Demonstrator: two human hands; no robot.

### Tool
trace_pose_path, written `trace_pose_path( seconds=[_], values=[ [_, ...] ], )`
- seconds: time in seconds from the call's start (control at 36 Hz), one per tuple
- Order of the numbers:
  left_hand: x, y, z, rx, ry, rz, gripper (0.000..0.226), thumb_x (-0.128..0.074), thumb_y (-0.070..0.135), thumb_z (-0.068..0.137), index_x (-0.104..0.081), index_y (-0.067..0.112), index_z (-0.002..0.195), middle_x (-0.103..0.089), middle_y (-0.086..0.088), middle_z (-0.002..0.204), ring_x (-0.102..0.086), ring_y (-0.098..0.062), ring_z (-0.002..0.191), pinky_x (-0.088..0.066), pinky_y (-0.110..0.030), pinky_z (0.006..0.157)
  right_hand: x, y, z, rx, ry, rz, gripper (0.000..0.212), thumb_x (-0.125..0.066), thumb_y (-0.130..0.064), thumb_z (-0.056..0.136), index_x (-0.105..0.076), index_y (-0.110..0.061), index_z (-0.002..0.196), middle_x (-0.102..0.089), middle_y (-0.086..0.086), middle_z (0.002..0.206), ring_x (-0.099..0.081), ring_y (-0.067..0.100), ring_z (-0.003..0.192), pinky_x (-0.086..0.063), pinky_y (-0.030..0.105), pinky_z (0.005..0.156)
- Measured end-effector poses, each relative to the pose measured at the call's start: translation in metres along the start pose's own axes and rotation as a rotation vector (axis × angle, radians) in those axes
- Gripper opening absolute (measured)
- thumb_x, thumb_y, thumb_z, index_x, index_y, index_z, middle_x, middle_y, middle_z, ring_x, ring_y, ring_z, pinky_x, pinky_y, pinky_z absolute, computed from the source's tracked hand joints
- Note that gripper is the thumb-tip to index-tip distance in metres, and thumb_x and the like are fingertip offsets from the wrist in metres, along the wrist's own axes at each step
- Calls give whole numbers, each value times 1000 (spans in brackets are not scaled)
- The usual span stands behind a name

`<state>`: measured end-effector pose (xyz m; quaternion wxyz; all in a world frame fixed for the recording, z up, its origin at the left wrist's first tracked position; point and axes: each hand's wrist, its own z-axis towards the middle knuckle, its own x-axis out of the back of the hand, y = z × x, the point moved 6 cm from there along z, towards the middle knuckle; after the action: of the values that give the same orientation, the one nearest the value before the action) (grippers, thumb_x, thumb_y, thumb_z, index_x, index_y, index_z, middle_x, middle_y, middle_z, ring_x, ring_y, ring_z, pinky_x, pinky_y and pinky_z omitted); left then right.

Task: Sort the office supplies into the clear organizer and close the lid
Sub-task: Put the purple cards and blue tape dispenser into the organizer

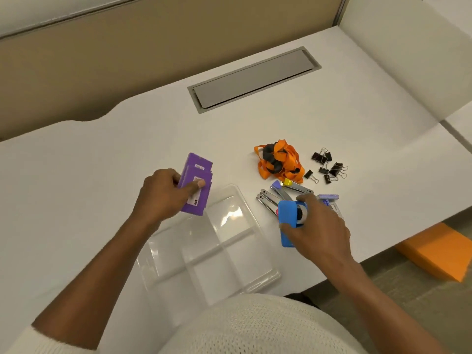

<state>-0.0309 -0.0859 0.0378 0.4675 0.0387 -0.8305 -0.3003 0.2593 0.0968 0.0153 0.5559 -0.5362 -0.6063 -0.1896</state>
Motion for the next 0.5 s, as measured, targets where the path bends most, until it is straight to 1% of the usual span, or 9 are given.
trace_pose_path(
  seconds=[0.06,0.14,0.22,0.31,0.33,0.39,0.44,0.47,0.5],
  values=[
    [-6,-25,-18,95,17,-24,52,-77,70,79,-68,20,86,-74,0,82,-74,-21,74,-62,-41,67,3,-18,1,73,8,34,74,-80,-52,78,-49,-28,140,-69,-3,110,-58,15,84,-53,36,75],
    [-24,-54,-39,229,4,-65,55,-75,69,81,-71,15,89,-77,-5,81,-76,-24,62,-64,-38,62,2,-49,4,209,-9,136,71,-81,-49,79,-50,-28,139,-69,-6,115,-58,12,85,-51,31,75],
    [-41,-69,-50,293,29,-85,55,-76,69,81,-69,15,85,-74,2,70,-74,-18,46,-65,-35,62,-6,-81,8,337,-46,166,72,-82,-50,78,-50,-29,139,-68,-6,122,-60,11,88,-56,35,80],
    [-57,-74,-53,335,34,-39,53,-77,70,79,-66,18,85,-71,5,67,-73,-16,45,-62,-30,64,-24,-110,15,426,-83,89,73,-80,-54,79,-48,-29,140,-66,-4,128,-62,12,91,-51,30,76],
    [-60,-75,-53,342,40,-20,54,-78,70,78,-65,18,85,-72,4,66,-74,-16,47,-61,-27,63,-32,-119,17,448,-100,46,74,-79,-55,80,-47,-28,141,-65,-3,129,-64,15,94,-51,30,76],
    [-64,-73,-52,345,60,37,57,-81,68,76,-62,15,88,-71,3,70,-69,-14,48,-49,-21,50,-47,-133,20,496,-122,-39,74,-78,-54,82,-44,-27,142,-64,0,130,-67,19,96,-51,31,75],
    [-66,-70,-52,344,73,93,54,-81,65,78,-54,19,87,-64,3,77,-55,-7,43,-34,-16,40,-61,-142,21,537,-131,-118,73,-77,-51,83,-42,-25,142,-63,3,127,-67,21,93,-47,29,72],
    [-68,-68,-52,339,75,108,54,-81,65,79,-50,21,83,-63,2,80,-51,-5,42,-32,-16,39,-67,-146,21,550,-134,-157,72,-77,-50,84,-42,-24,141,-63,4,125,-67,22,92,-47,30,70],
    [-70,-67,-52,331,70,119,54,-80,65,79,-47,22,78,-65,1,81,-53,-5,43,-35,-18,40,-71,-148,22,556,-135,-191,70,-76,-48,84,-43,-22,140,-63,5,123,-66,23,91,-48,31,70]
  ],
)
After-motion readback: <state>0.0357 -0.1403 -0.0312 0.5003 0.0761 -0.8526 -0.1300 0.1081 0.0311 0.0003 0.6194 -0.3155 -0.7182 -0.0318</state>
